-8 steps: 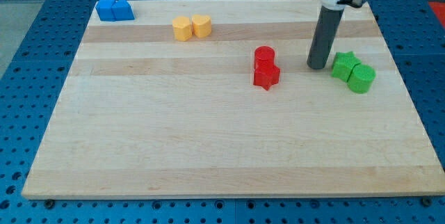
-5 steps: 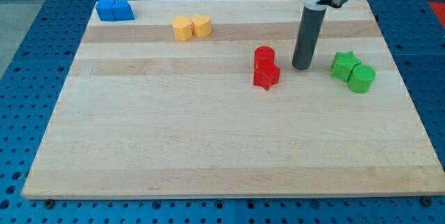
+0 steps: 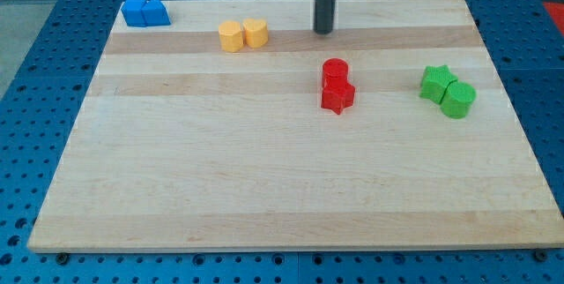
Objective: Push yellow blocks towards the left of the board
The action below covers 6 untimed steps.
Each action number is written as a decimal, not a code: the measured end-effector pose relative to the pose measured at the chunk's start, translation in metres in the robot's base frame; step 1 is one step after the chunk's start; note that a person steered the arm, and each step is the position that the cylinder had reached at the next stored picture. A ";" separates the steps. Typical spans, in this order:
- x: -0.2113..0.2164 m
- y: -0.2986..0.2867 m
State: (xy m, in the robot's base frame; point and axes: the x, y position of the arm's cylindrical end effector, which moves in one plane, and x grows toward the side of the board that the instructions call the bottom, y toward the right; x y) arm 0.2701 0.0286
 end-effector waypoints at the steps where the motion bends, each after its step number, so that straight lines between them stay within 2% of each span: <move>1: 0.000 -0.040; 2: 0.000 -0.060; 4: -0.002 -0.061; 6: 0.004 -0.140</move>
State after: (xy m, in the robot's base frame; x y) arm 0.2739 -0.1118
